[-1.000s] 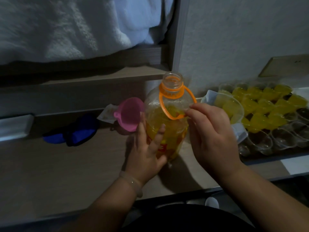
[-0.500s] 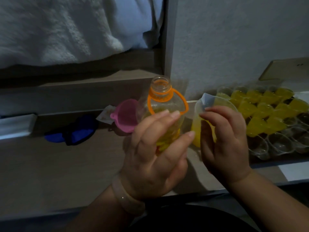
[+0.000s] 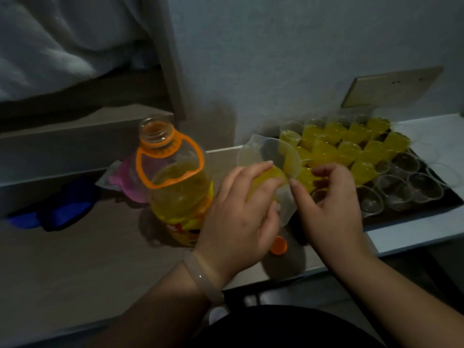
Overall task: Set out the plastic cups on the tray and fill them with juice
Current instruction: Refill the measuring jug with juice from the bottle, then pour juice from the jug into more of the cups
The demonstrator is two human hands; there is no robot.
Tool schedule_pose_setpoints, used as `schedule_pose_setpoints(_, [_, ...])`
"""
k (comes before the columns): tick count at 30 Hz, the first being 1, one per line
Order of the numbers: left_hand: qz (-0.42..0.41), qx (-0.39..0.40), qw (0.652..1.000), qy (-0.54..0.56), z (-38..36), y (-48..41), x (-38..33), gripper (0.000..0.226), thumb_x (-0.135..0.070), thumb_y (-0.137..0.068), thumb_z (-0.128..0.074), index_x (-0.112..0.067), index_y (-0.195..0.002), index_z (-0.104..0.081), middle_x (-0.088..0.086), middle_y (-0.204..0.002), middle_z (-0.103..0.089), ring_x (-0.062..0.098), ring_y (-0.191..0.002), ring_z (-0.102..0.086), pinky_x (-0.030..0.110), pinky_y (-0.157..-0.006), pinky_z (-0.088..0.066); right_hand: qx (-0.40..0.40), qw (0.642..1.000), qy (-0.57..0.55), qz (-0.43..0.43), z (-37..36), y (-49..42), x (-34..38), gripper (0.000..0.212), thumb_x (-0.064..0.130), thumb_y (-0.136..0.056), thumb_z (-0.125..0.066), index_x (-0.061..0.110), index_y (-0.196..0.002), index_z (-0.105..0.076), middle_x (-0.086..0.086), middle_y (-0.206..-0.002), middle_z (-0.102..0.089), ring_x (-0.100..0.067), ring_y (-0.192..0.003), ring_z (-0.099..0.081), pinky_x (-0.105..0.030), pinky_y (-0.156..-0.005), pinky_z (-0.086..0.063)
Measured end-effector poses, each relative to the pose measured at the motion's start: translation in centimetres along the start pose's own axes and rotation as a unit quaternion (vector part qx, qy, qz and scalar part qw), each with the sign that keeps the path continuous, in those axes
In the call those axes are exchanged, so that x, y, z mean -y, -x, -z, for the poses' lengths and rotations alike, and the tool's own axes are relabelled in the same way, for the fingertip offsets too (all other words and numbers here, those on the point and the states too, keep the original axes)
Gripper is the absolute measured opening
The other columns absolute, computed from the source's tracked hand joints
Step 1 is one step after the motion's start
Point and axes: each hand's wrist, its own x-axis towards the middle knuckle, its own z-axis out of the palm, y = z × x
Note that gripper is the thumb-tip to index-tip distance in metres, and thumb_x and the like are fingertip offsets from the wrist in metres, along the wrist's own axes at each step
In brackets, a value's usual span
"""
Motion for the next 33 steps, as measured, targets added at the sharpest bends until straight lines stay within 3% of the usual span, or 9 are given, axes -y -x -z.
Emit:
schedule_pose_setpoints(3, [0.011, -0.001, 1.0, -0.014, -0.9, -0.7, 0.0, 0.032, -0.013, -0.084, -0.061, -0.006, -0.115, -0.064, 0.013, -0.129, -0.054, 0.033, -0.114, -0.051, 0.04, -0.1, -0.04, 0.069, 0.995, 0.005, -0.069, 0.2, -0.3, -1.1, 0.035, 0.046, -0.081, -0.067, 0.026, -0.103, -0.048, 0.006, -0.096, -0.055, -0.006, -0.083, -0.053, -0.014, -0.064, -0.037])
schedule_pose_setpoints(6, [0.02, -0.003, 1.0, -0.019, -1.4, -1.4, 0.0, 0.032, -0.014, -0.085, -0.06, -0.006, -0.115, -0.063, 0.013, -0.128, -0.054, 0.033, -0.114, -0.051, 0.04, -0.101, -0.039, 0.143, 0.983, 0.01, -0.113, -0.5, -0.4, -1.9, 0.036, 0.054, -0.081, -0.062, 0.019, -0.081, -0.057, 0.007, -0.074, -0.058, -0.008, -0.069, -0.055, -0.02, -0.056, -0.036])
schedule_pose_setpoints(9, [0.03, -0.01, 0.999, -0.023, -1.7, -2.0, 0.0, 0.032, -0.015, -0.085, -0.059, -0.006, -0.116, -0.063, 0.013, -0.128, -0.053, 0.032, -0.115, -0.051, 0.041, -0.101, -0.039, 0.211, 0.961, -0.085, -0.157, -1.2, -0.8, -1.9, 0.048, 0.056, -0.083, -0.06, 0.01, -0.069, -0.058, 0.004, -0.059, -0.053, -0.008, -0.056, -0.048, -0.026, -0.053, -0.034])
schedule_pose_setpoints(12, [0.033, -0.032, 0.999, -0.03, -1.7, -2.3, -0.2, 0.031, -0.014, -0.084, -0.06, -0.004, -0.114, -0.064, 0.014, -0.127, -0.054, 0.031, -0.115, -0.051, 0.041, -0.101, -0.039, 0.238, 0.939, -0.181, -0.171, -2.0, -1.1, -1.9, 0.042, 0.043, -0.09, -0.06, 0.012, -0.062, -0.057, 0.007, -0.054, -0.05, -0.004, -0.053, -0.045, -0.028, -0.056, -0.035])
schedule_pose_setpoints(16, [0.035, -0.057, 0.997, -0.039, -1.6, -2.9, -0.6, 0.03, -0.013, -0.084, -0.058, -0.001, -0.111, -0.064, 0.016, -0.125, -0.055, 0.03, -0.115, -0.052, 0.043, -0.1, -0.04, 0.207, 0.939, -0.231, -0.147, -3.2, -0.8, -2.6, 0.041, 0.043, -0.092, -0.049, 0.012, -0.067, -0.057, 0.001, -0.061, -0.055, -0.008, -0.062, -0.051, -0.032, -0.062, -0.041])
schedule_pose_setpoints(20, [0.033, -0.086, 0.994, -0.053, -1.0, -3.6, -1.3, 0.029, -0.008, -0.083, -0.059, 0.0, -0.11, -0.064, 0.016, -0.122, -0.056, 0.029, -0.114, -0.053, 0.034, -0.102, -0.036, 0.176, 0.938, -0.26, -0.147, -2.7, -1.7, -3.1, 0.039, 0.031, -0.1, -0.046, 0.014, -0.066, -0.052, 0.007, -0.057, -0.052, -0.007, -0.059, -0.049, -0.024, -0.059, -0.041])
schedule_pose_setpoints(24, [0.018, -0.12, 0.991, -0.063, -0.6, -4.5, -2.4, 0.029, -0.003, -0.08, -0.061, 0.002, -0.109, -0.064, 0.011, -0.121, -0.054, 0.025, -0.114, -0.05, 0.031, -0.103, -0.034, 0.15, 0.935, -0.292, -0.137, -1.4, -2.5, -2.6, 0.045, 0.038, -0.09, -0.043, -0.003, -0.075, -0.055, -0.019, -0.068, -0.056, -0.015, -0.064, -0.052, -0.031, -0.059, -0.042])
schedule_pose_setpoints(29, [-0.01, -0.147, 0.987, -0.064, -0.6, -5.8, -3.9, 0.028, -0.003, -0.081, -0.06, 0.001, -0.109, -0.062, 0.012, -0.119, -0.053, 0.023, -0.113, -0.05, 0.034, -0.101, -0.037, 0.11, 0.93, -0.331, -0.119, 1.9, -4.3, -1.0, 0.04, 0.022, -0.101, -0.042, 0.014, -0.062, -0.049, 0.007, -0.052, -0.049, -0.003, -0.051, -0.047, -0.014, -0.05, -0.038])
schedule_pose_setpoints(33, [-0.042, -0.168, 0.983, -0.057, -0.7, -6.9, -5.3, 0.029, -0.003, -0.081, -0.059, -0.002, -0.11, -0.059, 0.014, -0.117, -0.054, 0.025, -0.111, -0.051, 0.042, -0.097, -0.042, 0.063, 0.923, -0.357, -0.127, 5.0, -5.8, 0.2, 0.043, 0.015, -0.1, -0.041, -0.01, -0.065, -0.045, 0.008, -0.047, -0.049, 0.002, -0.042, -0.044, -0.008, -0.044, -0.035])
